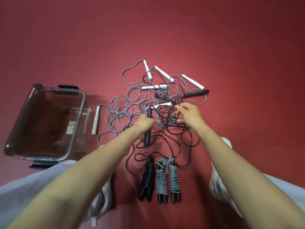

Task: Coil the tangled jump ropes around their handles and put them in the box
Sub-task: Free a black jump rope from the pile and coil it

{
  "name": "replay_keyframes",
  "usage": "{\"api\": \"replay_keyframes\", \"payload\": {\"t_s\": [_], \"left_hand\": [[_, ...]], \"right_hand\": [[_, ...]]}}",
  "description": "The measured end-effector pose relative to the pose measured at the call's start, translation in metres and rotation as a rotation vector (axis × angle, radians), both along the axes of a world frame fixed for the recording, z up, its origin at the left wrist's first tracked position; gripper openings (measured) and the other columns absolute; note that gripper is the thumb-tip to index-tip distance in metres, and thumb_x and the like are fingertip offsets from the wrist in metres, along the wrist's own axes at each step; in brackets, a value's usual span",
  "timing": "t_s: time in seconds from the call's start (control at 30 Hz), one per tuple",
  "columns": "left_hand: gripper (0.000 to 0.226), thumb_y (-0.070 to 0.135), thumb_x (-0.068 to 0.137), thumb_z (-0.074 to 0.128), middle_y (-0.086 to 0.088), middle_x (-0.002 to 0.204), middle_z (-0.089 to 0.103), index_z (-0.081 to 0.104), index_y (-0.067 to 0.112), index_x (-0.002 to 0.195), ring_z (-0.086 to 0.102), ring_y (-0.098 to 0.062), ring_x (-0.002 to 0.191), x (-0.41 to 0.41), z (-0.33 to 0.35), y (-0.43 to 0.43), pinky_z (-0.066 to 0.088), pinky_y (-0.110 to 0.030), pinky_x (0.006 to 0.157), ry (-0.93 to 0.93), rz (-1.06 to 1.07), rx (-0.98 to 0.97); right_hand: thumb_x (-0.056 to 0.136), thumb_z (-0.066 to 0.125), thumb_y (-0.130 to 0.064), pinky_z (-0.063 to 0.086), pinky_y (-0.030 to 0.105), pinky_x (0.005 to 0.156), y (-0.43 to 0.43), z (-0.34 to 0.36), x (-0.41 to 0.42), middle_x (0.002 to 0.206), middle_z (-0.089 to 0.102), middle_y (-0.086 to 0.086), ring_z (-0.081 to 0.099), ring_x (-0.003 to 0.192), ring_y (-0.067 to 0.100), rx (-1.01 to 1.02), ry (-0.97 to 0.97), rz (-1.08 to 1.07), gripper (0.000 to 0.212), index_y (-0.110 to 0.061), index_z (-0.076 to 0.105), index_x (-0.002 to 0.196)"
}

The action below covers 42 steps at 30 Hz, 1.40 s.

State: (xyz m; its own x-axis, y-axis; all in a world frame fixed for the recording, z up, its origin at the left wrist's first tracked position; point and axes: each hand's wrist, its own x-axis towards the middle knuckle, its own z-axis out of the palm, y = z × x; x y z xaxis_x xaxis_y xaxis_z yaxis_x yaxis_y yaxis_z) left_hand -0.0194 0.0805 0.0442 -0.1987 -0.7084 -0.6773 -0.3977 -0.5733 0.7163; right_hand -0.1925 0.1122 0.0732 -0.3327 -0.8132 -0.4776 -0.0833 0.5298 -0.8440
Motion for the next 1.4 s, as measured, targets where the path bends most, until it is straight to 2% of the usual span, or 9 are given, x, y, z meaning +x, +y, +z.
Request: {"api": "replay_keyframes", "payload": {"t_s": [0.17,0.3,0.47,0.57,0.67,0.77,0.9,1.23,1.4], "left_hand": [[0.022,0.017,0.082,0.074,0.000,0.066,0.056,0.054,0.014,0.073,0.051,-0.012,0.058,-0.028,-0.026,-0.007,0.045,-0.020,0.053,-0.034,0.232,-0.013],[0.044,0.036,0.065,0.084,-0.009,0.089,0.072,0.069,0.005,0.093,0.068,-0.026,0.083,-0.051,-0.051,-0.016,0.057,-0.038,0.082,-0.064,0.217,0.019],[0.036,0.025,0.081,0.076,-0.019,0.103,0.069,0.065,-0.002,0.102,0.066,-0.032,0.096,-0.070,-0.066,-0.017,0.051,-0.037,0.080,-0.283,0.185,-0.090],[0.032,0.020,0.079,0.075,-0.017,0.099,0.070,0.066,-0.001,0.102,0.066,-0.030,0.093,-0.069,-0.068,-0.017,0.051,-0.034,0.078,-0.300,0.146,-0.109],[0.023,0.013,0.079,0.073,-0.009,0.078,0.066,0.065,-0.001,0.095,0.061,-0.022,0.069,-0.064,-0.059,-0.012,0.047,-0.022,0.058,-0.244,0.151,-0.111],[0.012,0.006,0.078,0.071,0.003,0.054,0.054,0.060,0.007,0.073,0.048,-0.009,0.044,-0.057,-0.047,-0.005,0.038,-0.016,0.040,-0.090,0.241,-0.081],[0.038,0.003,0.084,0.068,0.011,0.036,0.039,0.044,0.015,0.058,0.032,-0.006,0.032,-0.046,-0.017,0.008,0.028,-0.019,0.041,0.068,0.200,-0.044],[0.023,0.018,0.087,0.070,0.000,0.057,0.050,0.053,0.015,0.072,0.040,-0.011,0.046,-0.012,0.134,0.035,0.033,-0.017,0.041,0.174,0.063,-0.299],[0.015,0.010,0.085,0.070,0.005,0.056,0.053,0.057,0.012,0.078,0.045,-0.007,0.046,0.008,0.185,0.050,0.037,-0.016,0.043,0.384,0.109,-0.159]], "right_hand": [[0.095,0.042,0.004,0.042,0.013,0.035,0.011,-0.047,-0.031,0.074,0.053,-0.001,0.044,0.054,0.012,0.174,0.109,-0.114,0.021,-0.013,0.052,0.100],[0.094,0.037,0.008,0.043,0.016,0.036,0.011,-0.081,-0.042,0.079,0.054,0.009,0.052,0.040,0.009,0.263,0.055,-0.138,0.026,-0.012,0.051,0.101],[0.092,0.055,-0.005,0.056,0.029,0.060,0.005,-0.104,-0.046,0.085,0.056,0.002,0.058,0.066,0.016,0.195,0.147,-0.129,0.020,-0.012,0.055,0.110],[0.083,0.070,-0.019,0.049,0.038,0.089,0.004,-0.110,-0.046,0.110,0.056,0.005,0.056,0.095,0.022,0.184,0.249,-0.132,0.042,-0.013,0.046,0.117],[0.086,0.070,-0.014,0.046,0.026,0.080,0.002,-0.105,-0.043,0.100,0.061,0.004,0.057,0.085,0.015,0.139,0.044,-0.221,0.033,-0.007,0.055,0.115],[0.091,0.062,-0.010,0.044,0.023,0.071,0.004,-0.089,-0.040,0.076,0.061,0.000,0.054,0.074,0.013,-0.017,0.062,-0.251,0.005,-0.007,0.065,0.093],[0.094,0.057,-0.010,0.042,0.016,0.062,0.015,-0.047,-0.043,0.067,0.056,-0.003,0.051,0.063,0.010,-0.117,0.071,-0.195,0.012,-0.006,0.064,0.085],[0.100,0.049,-0.016,0.048,0.015,0.048,0.047,0.097,-0.027,0.074,0.054,0.001,0.052,0.053,0.006,-0.091,-0.017,0.063,0.030,0.008,0.057,0.116],[0.101,0.047,-0.027,0.054,0.018,0.056,0.071,0.152,-0.006,0.088,0.058,0.001,0.051,0.075,0.019,-0.136,-0.087,0.212,0.022,-0.015,0.064,0.104]]}}
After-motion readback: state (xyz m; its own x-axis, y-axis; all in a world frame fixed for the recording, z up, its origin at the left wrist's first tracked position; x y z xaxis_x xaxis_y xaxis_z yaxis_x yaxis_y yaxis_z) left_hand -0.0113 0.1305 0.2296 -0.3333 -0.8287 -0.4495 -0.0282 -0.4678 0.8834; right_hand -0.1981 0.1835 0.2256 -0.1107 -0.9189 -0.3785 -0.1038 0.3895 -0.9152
